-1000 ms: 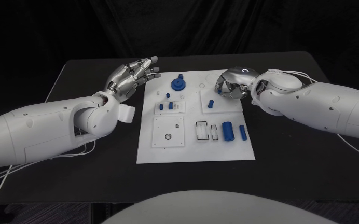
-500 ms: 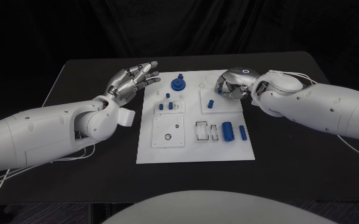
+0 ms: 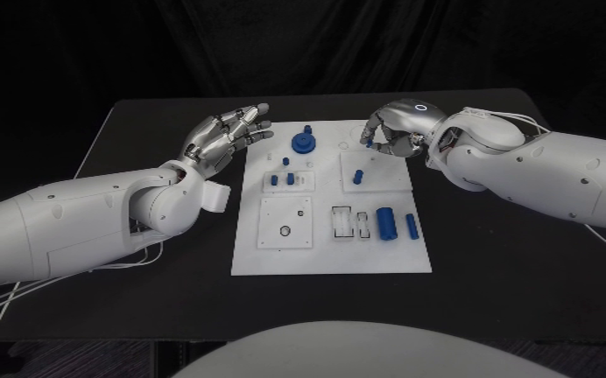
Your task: Assemble the parts on the task board
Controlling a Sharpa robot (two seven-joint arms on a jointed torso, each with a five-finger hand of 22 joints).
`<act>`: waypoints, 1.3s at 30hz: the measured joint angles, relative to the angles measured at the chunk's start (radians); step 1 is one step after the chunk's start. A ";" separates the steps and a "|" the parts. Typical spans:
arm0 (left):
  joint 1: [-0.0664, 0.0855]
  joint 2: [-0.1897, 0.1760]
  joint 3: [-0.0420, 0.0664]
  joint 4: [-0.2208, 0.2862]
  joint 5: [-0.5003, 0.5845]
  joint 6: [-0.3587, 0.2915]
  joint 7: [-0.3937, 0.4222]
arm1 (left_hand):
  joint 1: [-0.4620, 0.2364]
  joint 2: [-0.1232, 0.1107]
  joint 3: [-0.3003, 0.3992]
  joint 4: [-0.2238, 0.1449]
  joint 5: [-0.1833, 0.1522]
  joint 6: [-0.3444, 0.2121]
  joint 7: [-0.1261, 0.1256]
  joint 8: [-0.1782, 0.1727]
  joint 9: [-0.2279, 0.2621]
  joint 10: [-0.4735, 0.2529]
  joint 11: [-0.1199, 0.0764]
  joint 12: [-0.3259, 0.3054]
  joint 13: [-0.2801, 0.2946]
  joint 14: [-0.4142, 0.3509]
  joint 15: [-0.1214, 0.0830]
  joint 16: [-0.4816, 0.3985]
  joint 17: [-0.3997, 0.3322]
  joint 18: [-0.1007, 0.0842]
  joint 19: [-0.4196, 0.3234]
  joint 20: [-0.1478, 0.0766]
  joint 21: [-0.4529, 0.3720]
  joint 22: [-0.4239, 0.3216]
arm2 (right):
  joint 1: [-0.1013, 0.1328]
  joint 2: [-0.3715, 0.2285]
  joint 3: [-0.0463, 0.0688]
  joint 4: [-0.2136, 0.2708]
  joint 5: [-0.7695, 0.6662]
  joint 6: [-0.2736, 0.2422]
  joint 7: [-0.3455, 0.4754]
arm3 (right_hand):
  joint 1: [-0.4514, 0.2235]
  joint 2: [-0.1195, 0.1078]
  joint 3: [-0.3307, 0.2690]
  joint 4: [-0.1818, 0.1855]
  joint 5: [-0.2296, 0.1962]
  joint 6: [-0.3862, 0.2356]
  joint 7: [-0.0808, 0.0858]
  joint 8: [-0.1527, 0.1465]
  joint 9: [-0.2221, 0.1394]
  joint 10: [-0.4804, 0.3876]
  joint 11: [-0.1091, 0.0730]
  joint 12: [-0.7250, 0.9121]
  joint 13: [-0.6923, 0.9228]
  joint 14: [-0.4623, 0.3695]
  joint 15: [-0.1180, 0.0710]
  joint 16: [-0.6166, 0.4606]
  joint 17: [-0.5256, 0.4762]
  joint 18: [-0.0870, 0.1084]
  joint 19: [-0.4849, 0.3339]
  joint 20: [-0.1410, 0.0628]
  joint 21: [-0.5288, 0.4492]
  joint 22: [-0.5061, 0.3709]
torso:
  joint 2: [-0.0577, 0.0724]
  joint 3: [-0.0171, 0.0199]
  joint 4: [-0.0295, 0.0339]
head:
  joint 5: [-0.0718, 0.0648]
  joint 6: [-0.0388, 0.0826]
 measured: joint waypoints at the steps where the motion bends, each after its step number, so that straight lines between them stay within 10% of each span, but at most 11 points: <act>1: 0.000 0.000 0.000 0.000 0.000 0.000 0.000 | 0.000 0.000 0.000 0.000 0.000 0.000 0.000 0.000 0.000 0.000 0.000 0.000 0.000 0.000 0.000 0.000 0.000 0.000 0.000 0.000 0.000 0.000 | 0.005 -0.006 0.000 0.013 0.000 -0.004 0.000 | -0.002 -0.002 0.000 0.000 -0.002 0.000 0.000 0.000 0.001 0.013 -0.010 0.000 0.000 0.003 -0.003 0.000 0.002 0.000 0.000 0.000 0.000 0.000 | 0.000 0.0000 0.0000 | 0.001 0.000; 23: 0.000 0.002 0.000 -0.003 0.000 0.002 0.000 | 0.000 0.008 0.000 0.000 0.009 -0.004 0.003 0.000 0.000 -0.004 0.003 0.000 0.000 0.004 0.004 0.005 0.000 0.000 0.000 0.000 0.000 0.000 | -0.008 -0.004 -0.001 0.239 0.000 -0.009 -0.002 | -0.010 -0.003 0.003 -0.003 -0.015 0.000 0.000 0.000 0.010 0.019 -0.013 -0.005 0.001 0.009 -0.003 0.004 0.010 0.000 0.002 -0.002 0.008 0.000 | 0.001 0.0012 0.0007 | 0.014 0.000; 39: -0.001 -0.002 0.000 0.003 0.007 0.001 0.000 | -0.004 0.012 0.000 0.000 0.009 0.003 0.011 0.000 0.000 -0.001 0.006 0.008 0.000 0.004 0.004 0.015 0.001 0.000 0.007 0.000 0.000 0.001 | -0.069 0.147 -0.002 0.194 -0.032 0.074 -0.013 | -0.023 -0.001 0.003 -0.003 -0.034 0.000 0.000 0.000 0.023 0.025 -0.019 -0.020 0.020 0.011 -0.001 -0.001 -0.004 0.000 0.002 -0.002 -0.001 0.000 | 0.000 0.0023 0.0001 | 0.044 0.000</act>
